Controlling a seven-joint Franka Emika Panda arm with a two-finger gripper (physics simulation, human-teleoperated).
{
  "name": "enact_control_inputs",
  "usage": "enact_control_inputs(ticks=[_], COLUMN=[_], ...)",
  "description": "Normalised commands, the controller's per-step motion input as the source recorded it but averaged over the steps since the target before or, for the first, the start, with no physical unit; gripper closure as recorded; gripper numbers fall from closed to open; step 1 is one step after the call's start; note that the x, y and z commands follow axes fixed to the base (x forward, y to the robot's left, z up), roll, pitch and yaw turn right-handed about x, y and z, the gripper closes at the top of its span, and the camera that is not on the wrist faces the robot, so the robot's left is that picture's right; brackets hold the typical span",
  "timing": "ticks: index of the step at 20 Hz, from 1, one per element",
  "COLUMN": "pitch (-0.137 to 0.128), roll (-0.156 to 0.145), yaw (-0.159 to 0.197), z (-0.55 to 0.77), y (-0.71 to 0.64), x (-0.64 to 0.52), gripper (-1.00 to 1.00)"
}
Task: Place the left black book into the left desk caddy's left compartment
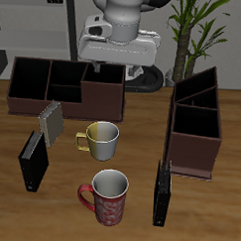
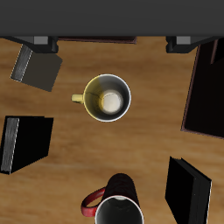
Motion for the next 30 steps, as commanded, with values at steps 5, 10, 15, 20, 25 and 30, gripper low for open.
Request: enact_control_inputs(ticks=[5,10,15,20,25,30], pitch=[-0.030,0.005,0.008,-0.009,-0.038,-0.027], roll=[-0.001,0.031,0.082,0.070,-0.028,-0.012], yaw=[0.005,0.028,0.000,0.035,-0.009,-0.031], z=[0.07,0.01,0.03,-0.02,-0.04,-0.17], y=[0.30,0.30,0.29,0.20,0.04,-0.03], x=[0.37,0.35,0.56,0.54,0.44,0.41], gripper=[-1.00,-1.00,-1.00,-1.00,-1.00,-1.00])
